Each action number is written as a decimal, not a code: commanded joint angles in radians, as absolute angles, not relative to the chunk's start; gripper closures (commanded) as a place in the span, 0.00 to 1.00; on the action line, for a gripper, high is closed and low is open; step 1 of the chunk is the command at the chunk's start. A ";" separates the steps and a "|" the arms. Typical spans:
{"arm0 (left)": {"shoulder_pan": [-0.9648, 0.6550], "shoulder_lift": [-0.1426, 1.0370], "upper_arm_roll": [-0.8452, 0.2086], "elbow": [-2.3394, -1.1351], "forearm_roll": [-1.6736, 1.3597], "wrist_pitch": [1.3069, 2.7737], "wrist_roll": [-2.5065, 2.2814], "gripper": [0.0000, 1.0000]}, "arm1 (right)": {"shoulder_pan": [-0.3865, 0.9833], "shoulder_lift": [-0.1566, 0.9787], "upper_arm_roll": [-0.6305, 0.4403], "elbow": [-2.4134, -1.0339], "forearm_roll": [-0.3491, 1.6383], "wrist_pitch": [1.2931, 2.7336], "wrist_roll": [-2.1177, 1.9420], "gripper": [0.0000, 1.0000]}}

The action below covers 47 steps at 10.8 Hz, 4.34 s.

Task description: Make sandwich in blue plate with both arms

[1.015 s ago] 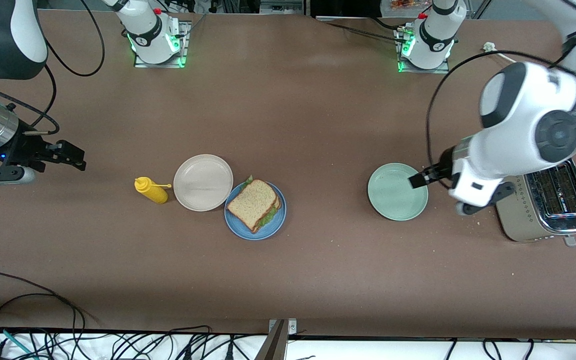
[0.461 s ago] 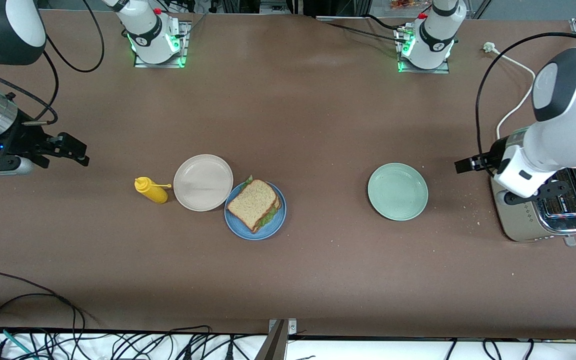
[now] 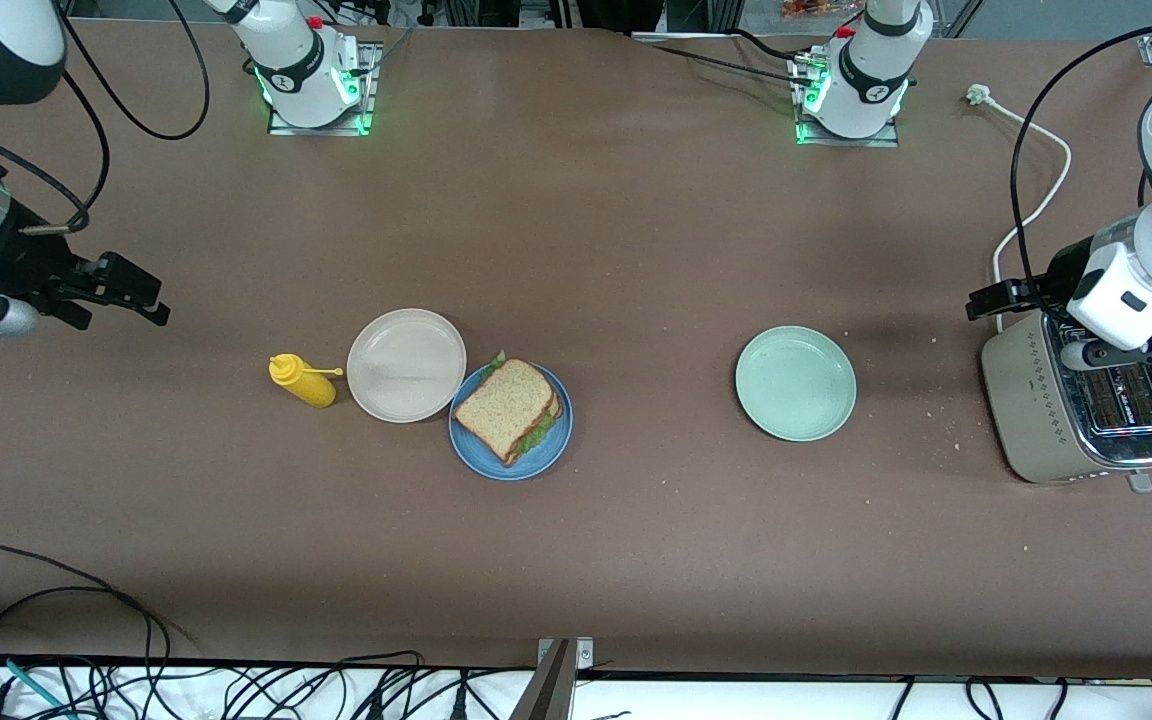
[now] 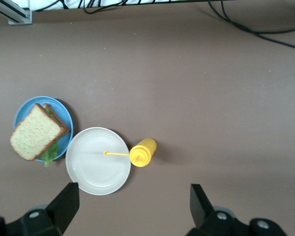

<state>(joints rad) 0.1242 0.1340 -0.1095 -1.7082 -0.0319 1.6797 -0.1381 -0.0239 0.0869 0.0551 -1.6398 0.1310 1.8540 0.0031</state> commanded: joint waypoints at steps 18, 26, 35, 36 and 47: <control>0.120 0.113 -0.123 -1.717 -0.043 1.701 -0.002 0.00 | 0.012 0.123 0.014 -1.480 -0.021 1.669 -0.002 0.00; 0.123 0.114 -0.123 -1.718 -0.043 1.698 0.000 0.00 | 0.012 0.124 0.015 -1.480 -0.025 1.674 -0.002 0.00; 0.123 0.114 -0.123 -1.718 -0.043 1.697 0.002 0.00 | 0.015 0.123 0.026 -1.479 -0.025 1.684 0.003 0.00; 0.123 0.114 -0.123 -1.718 -0.043 1.692 0.006 0.00 | 0.017 0.123 0.028 -1.479 -0.028 1.699 0.002 0.00; 0.117 0.107 -0.115 -1.580 -0.054 1.582 0.005 0.00 | 0.011 0.127 0.017 -1.480 -0.031 1.704 -0.009 0.00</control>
